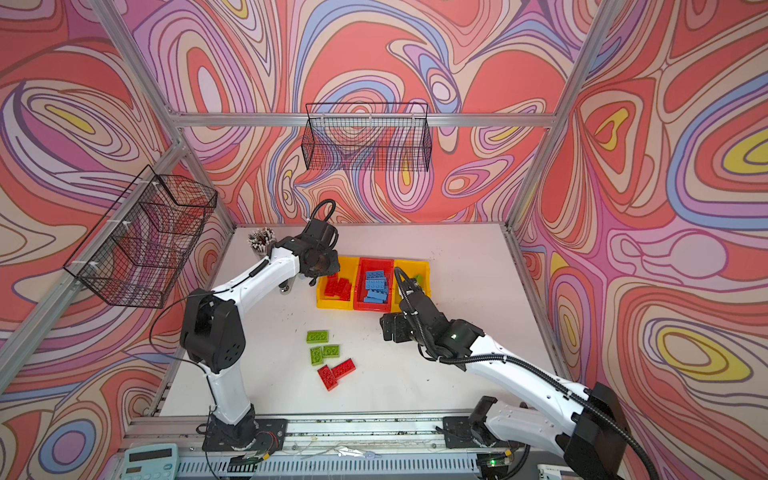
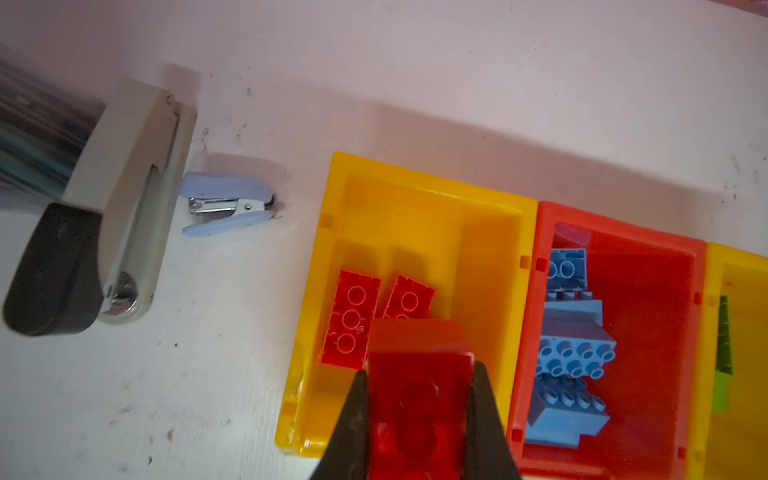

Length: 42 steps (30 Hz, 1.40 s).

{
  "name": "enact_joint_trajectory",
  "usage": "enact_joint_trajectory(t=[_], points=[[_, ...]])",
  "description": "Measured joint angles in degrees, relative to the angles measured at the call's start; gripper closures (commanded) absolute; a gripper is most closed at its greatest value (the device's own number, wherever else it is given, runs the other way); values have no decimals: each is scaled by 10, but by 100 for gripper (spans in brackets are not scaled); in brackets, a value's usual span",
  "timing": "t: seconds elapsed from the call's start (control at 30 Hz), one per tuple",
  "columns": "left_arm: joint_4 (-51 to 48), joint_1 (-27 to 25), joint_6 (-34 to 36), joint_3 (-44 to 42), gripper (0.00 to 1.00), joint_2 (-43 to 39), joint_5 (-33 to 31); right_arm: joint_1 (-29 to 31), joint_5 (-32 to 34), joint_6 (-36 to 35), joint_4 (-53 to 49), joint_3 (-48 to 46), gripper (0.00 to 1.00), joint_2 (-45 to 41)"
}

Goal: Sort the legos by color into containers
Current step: 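Carry the red brick to the yellow bin by the stapler and release it, then move the left gripper back down to the remaining red bricks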

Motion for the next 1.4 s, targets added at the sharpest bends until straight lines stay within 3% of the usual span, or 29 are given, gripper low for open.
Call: enact_joint_trajectory(t=[0.1,0.2,0.33,0.47,0.7,0.9,1.07,1.4], points=[[0,0,7,21,37,27,3,0,6,7,-10,1,6,-3],[0,0,9,20,31,28,8,0,11,11,-19,4,6,-3],[17,-4,9,-21,31,-9,15,0,17,17,-28,5,6,-3],[31,-24,9,-121,30,-112,14,0,22,19,-35,7,6,-3],[49,-107,-14,-315,29,-343,2,0,34,19,-47,7,2,3],[46,-182,-73,-463,29,-468,-12,1,39,18,-47,6,2,16],[43,-244,-141,-544,29,-523,-23,1,45,20,-47,6,2,19],[40,-341,-241,-596,30,-534,-51,1,56,31,-63,6,2,-12]])
